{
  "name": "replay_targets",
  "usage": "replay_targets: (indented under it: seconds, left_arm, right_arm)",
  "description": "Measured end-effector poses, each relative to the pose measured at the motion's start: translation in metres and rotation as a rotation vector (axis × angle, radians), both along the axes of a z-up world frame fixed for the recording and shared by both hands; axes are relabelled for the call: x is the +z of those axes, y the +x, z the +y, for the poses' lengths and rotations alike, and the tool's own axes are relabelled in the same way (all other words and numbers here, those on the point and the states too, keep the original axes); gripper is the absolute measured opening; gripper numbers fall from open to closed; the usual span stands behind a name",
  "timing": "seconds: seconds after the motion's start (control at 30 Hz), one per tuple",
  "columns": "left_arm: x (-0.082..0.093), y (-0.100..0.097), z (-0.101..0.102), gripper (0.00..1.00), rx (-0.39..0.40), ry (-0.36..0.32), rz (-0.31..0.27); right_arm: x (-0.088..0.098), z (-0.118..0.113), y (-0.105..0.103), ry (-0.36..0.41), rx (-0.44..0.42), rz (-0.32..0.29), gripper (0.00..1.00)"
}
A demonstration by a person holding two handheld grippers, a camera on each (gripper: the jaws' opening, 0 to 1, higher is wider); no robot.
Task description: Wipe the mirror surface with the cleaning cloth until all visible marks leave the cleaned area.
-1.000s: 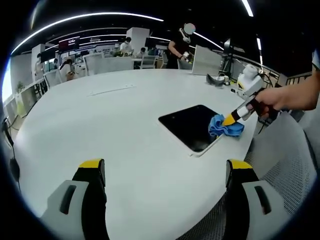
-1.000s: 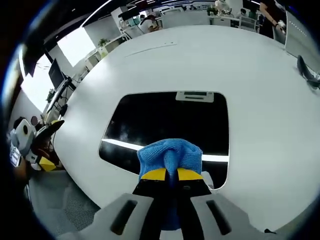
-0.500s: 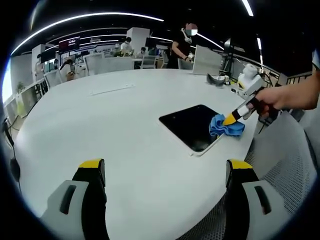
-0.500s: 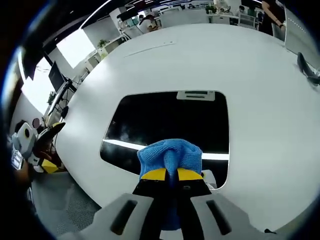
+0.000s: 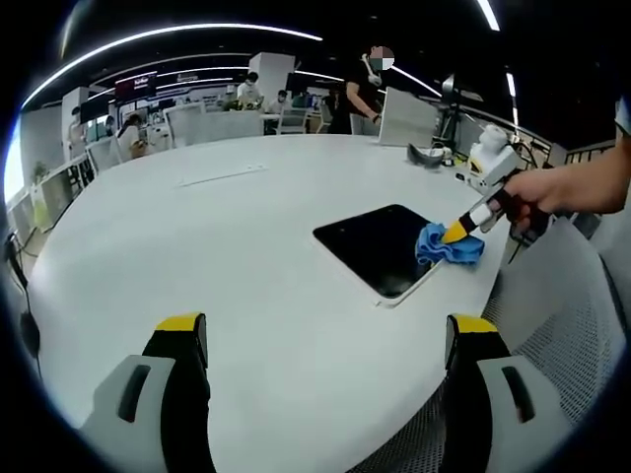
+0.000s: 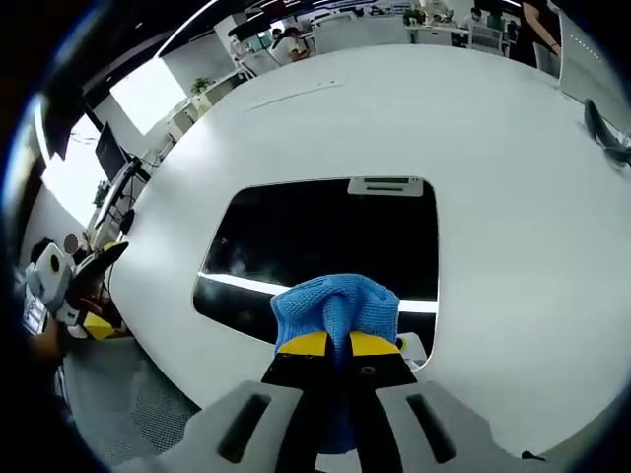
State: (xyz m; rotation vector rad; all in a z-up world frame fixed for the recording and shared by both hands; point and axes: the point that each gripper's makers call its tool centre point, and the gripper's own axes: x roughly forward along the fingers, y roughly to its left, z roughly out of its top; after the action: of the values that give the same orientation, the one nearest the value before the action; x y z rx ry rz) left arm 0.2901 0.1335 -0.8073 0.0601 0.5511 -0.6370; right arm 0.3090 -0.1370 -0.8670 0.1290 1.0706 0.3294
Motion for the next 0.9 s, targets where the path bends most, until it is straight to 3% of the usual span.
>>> replay_targets:
  seconds: [0.9]
  left_arm:
    - [0.000, 0.001, 0.001, 0.99, 0.003, 0.000, 0.001]
  right_arm:
    - [-0.001, -0.029, 0.001, -0.007, -0.053, 0.006, 0.00]
